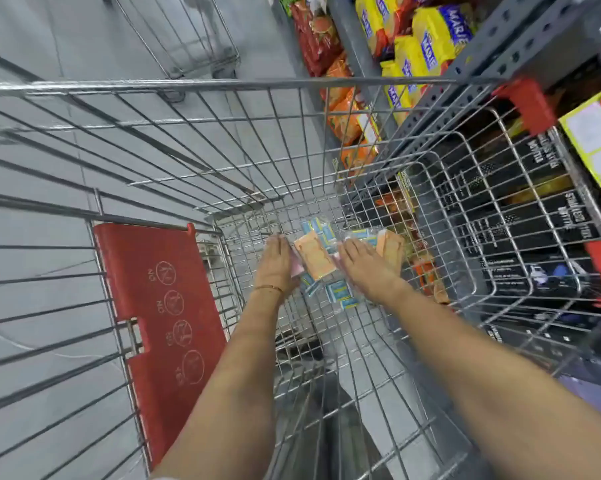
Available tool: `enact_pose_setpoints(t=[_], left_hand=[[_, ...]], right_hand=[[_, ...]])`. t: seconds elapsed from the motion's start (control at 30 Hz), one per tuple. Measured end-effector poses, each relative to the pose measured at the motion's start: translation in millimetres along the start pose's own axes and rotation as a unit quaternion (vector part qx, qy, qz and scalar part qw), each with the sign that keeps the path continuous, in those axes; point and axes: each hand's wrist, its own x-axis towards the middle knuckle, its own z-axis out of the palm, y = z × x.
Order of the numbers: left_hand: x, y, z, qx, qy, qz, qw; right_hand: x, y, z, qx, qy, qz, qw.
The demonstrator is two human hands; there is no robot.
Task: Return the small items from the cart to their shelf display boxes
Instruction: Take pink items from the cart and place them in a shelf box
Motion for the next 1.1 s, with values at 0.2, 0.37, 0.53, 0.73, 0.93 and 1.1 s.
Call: enact_pose_setpoints(t=[0.2, 0.37, 0.53, 0.73, 0.93, 1.1], left_hand=[[-13.2, 2.5, -28.3, -0.025, 0.029, 0.008, 0.999], [-35.5, 35.7, -80.0, 0.000, 0.044, 0.079, 0.996], [-62.7, 129.2, -151.2, 0.057, 0.038, 0.250, 0.966], [-101.9, 271.8, -212.9, 0.055, 0.078, 0.524, 0.846], [-136.8, 408.4, -201.5, 0.173, 0.006, 0.597, 0.783], [-190.6, 514.8, -171.7, 0.191, -0.083, 0.628, 0.750]], right_hand=[[-13.6, 2.8, -23.8, 0.050, 0.062, 0.006, 0.997], [-69.7, 19.6, -85.4, 0.163, 0.066, 0.023, 0.984], [-163.8, 48.2, -142.1, 0.208, 0.151, 0.100, 0.961], [-285.6, 82.8, -158.0, 0.235, 0.280, 0.248, 0.897], [-410.3, 103.4, -113.3, 0.321, 0.349, 0.403, 0.782], [-493.5, 120.5, -63.0, 0.361, 0.343, 0.501, 0.708]])
